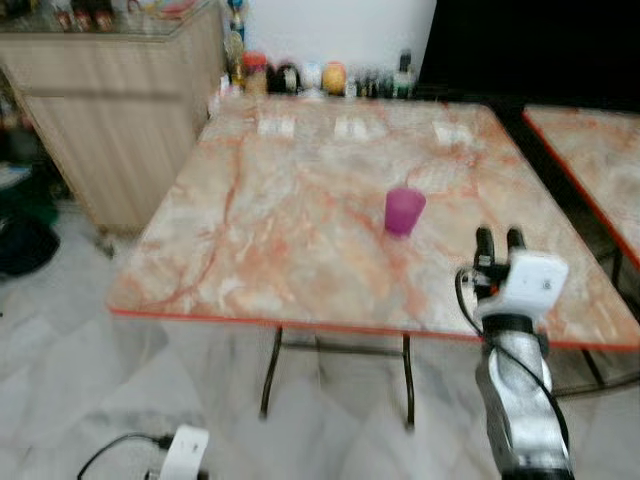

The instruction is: Setting the table

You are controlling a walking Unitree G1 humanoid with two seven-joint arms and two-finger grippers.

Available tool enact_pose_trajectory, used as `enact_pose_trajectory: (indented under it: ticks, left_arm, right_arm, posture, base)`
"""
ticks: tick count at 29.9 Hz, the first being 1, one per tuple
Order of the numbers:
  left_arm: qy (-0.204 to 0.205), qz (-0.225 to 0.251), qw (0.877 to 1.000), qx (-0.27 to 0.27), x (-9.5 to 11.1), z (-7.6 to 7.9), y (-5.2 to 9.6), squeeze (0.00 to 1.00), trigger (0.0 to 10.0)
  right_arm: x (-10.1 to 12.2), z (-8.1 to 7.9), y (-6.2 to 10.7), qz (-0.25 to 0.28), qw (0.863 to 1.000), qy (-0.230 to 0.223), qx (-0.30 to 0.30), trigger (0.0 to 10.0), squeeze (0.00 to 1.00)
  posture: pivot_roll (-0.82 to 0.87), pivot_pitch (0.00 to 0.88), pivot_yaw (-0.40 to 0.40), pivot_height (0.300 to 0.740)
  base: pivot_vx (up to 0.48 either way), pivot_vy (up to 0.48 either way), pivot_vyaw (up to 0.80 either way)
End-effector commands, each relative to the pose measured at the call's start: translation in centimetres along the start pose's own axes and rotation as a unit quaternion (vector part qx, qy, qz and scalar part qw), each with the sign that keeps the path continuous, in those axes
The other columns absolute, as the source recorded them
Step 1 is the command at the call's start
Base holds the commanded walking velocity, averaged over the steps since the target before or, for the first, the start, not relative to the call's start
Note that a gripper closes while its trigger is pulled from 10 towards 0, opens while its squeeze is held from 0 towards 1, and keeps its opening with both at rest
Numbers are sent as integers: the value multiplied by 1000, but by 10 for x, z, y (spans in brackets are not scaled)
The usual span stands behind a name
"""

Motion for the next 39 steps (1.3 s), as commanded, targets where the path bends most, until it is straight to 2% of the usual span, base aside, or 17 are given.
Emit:
enact_pose_trajectory:
  ticks: [1, 13, 16, 17, 22, 23, 26, 27, 29, 30, 31, 32, 33, 34, 35, 36, 39]
  left_arm:
    - [-3, -10, 1000, -7, -7, 4, 1, 0, 10000]
    - [-6, -10, 1000, -6, -7, 4, 1, 0, 10000]
    - [-5, -10, 1000, -6, -7, 4, 1, 0, 10000]
    - [-5, -10, 1000, -6, -7, 5, 1, 0, 10000]
    - [-5, -9, 1000, -6, -7, 5, 1, 0, 10000]
    - [-5, -9, 1000, -6, -7, 5, 1, 0, 10000]
    - [-4, -9, 1000, -6, -7, 5, 1, 0, 10000]
    - [-5, -9, 1000, -6, -7, 5, 1, 0, 10000]
    - [-5, -9, 1000, -6, -7, 5, 1, 0, 10000]
    - [-5, -9, 1000, -6, -7, 5, 1, 0, 10000]
    - [-5, -9, 1000, -6, -7, 5, 1, 0, 10000]
    - [-6, -9, 1000, -6, -8, 5, 1, 0, 10000]
    - [-7, -9, 1000, -6, -8, 5, 1, 0, 10000]
    - [-7, -9, 1000, -6, -8, 5, 1, 0, 10000]
    - [-6, -9, 1000, -6, -8, 6, 1, 0, 10000]
    - [-6, -9, 1000, -6, -8, 6, 1, 0, 10000]
    - [-3, -11, 1000, -17, -8, 8, 1, 0, 10000]
  right_arm:
    - [-1, 4, 0, -2, 1000, 3, -6, 10000, 0]
    - [-8, 12, 5, -16, 1000, 2, -23, 10000, 0]
    - [-12, 21, 9, -26, 999, 3, -44, 10000, 0]
    - [-18, 32, 13, -40, 997, 6, -69, 10000, 0]
    - [-35, 63, 31, -79, 985, 30, -147, 10000, 0]
    - [-45, 82, 46, -105, 974, 37, -198, 10000, 0]
    - [-66, 111, 74, -151, 946, 25, -287, 10000, 0]
    - [-77, 120, 87, -177, 931, 13, -319, 10000, 0]
    - [-80, 122, 91, -183, 927, 10, -328, 10000, 0]
    - [-91, 132, 105, -206, 911, 4, -358, 10000, 0]
    - [-91, 132, 105, -206, 911, 4, -358, 10000, 0]
    - [-110, 138, 122, -245, 893, -8, -378, 10000, 0]
    - [-122, 137, 129, -270, 886, -14, -377, 10000, 0]
    - [-122, 137, 129, -270, 886, -14, -377, 10000, 0]
    - [-143, 128, 133, -321, 883, -17, -341, 10000, 0]
    - [-151, 124, 135, -343, 881, -20, -325, 10000, 0]
    - [-189, 94, 149, -443, 866, -37, -228, 10000, 0]
  posture:
    - [55, 0, -2, 740]
    - [55, 0, -4, 740]
    - [56, 0, -6, 740]
    - [54, 0, -9, 740]
    - [56, 0, -13, 740]
    - [57, 0, -14, 740]
    - [56, 0, -15, 740]
    - [54, 0, -13, 740]
    - [54, 0, -13, 740]
    - [52, 0, -13, 740]
    - [52, 0, -13, 740]
    - [49, 0, -12, 740]
    - [48, 0, -12, 740]
    - [48, 0, -12, 740]
    - [45, 0, -13, 740]
    - [45, 0, -13, 740]
    - [34, 0, -12, 740]
  base:
    - [-266, 0, 0]
    - [-44, 0, 0]
    - [0, 0, 0]
    - [0, 0, 0]
    - [0, 0, 0]
    - [0, 0, 0]
    - [0, 0, 0]
    - [0, 0, 0]
    - [0, 0, 0]
    - [0, 0, 0]
    - [0, 0, 0]
    - [0, 0, 0]
    - [0, 0, 0]
    - [0, 0, 0]
    - [0, 0, 0]
    - [0, 0, 0]
    - [0, 0, 0]
Point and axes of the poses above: a point about 5 cm out from each wrist's last joint towards the gripper, its own y axis pointing back from the gripper into the wrist, its own x axis along the axis of the wrist's last joint, z = x × y, the point moved 5 cm from there along -y, pointing out of the wrist towards the gripper, and after that the axes turned 2 degrees about y, right-handed, at the moved point
